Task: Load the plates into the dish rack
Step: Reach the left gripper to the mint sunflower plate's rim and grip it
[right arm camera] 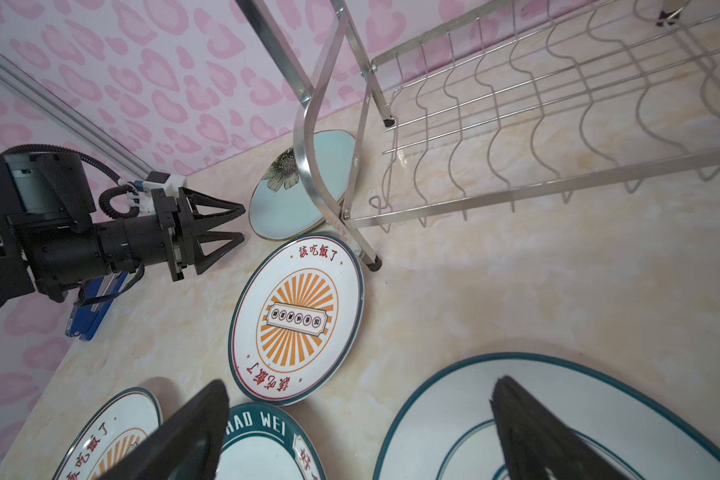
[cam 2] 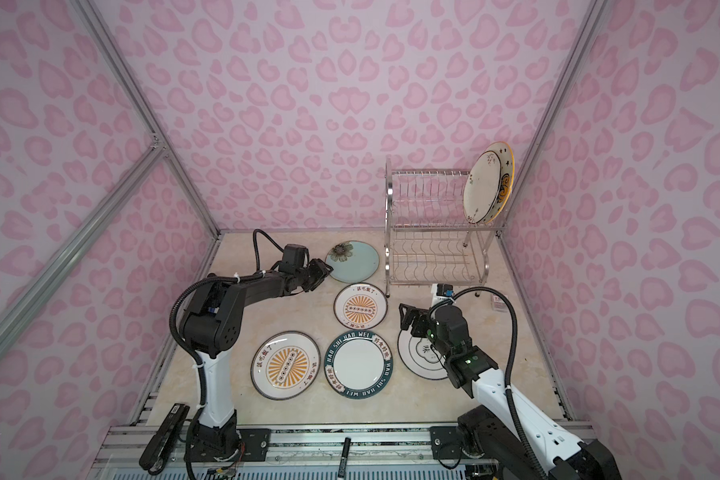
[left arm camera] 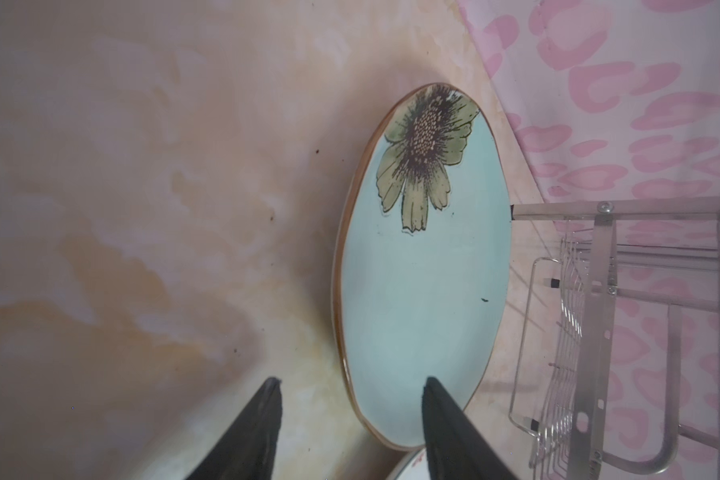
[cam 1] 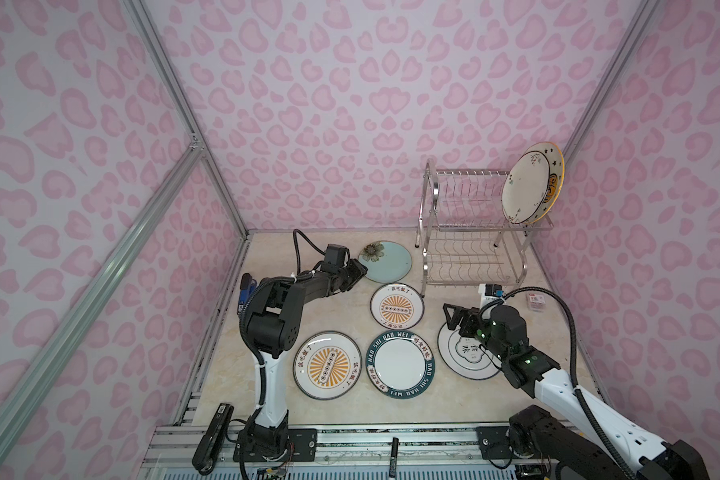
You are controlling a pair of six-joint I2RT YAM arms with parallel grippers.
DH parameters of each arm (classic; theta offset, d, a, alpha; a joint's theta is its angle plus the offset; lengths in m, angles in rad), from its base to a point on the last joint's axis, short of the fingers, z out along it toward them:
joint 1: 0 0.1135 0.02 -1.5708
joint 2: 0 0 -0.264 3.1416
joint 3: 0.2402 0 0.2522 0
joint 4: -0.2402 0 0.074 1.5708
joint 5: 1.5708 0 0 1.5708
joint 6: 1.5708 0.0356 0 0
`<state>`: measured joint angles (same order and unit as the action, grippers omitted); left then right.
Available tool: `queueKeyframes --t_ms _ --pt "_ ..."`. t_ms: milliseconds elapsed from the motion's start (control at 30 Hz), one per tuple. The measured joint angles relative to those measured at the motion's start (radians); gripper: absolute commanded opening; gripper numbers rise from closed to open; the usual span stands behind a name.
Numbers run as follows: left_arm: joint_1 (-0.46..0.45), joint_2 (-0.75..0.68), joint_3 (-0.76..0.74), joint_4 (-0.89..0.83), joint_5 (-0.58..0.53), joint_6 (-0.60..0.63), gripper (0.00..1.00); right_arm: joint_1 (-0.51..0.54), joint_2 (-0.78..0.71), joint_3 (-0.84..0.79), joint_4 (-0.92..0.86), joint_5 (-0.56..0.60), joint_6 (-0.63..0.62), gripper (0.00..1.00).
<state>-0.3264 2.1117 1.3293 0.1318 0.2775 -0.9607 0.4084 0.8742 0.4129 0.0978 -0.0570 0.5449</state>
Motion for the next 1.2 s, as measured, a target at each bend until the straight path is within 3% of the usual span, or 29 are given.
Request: queueKeyframes --t_ms 200,333,633,933,1200 --pt "-0.023 0.068 0.104 -0.026 -0.010 -0.014 0.51 -0.040 -0.079 -0.026 -0.039 -0.022 0.000 0.97" --pt "-0.039 0.110 0.157 -0.058 -0.027 -0.019 0.33 -0.069 -0.107 -0.032 -0.063 -0.024 0.001 0.97" --pt "-0.040 0.143 0.193 -0.046 -0.028 -0.060 0.04 -0.104 -0.148 -0.049 -0.085 -0.052 0.002 0.97" --pt "-0.032 0.151 0.195 -0.019 -0.011 -0.066 0.04 -0.117 -0.171 -0.050 -0.098 -0.067 0.002 0.97" --pt "0.039 0.056 0.043 0.029 0.052 -0.074 0.04 -0.122 -0.183 -0.050 -0.118 -0.074 0.000 0.97"
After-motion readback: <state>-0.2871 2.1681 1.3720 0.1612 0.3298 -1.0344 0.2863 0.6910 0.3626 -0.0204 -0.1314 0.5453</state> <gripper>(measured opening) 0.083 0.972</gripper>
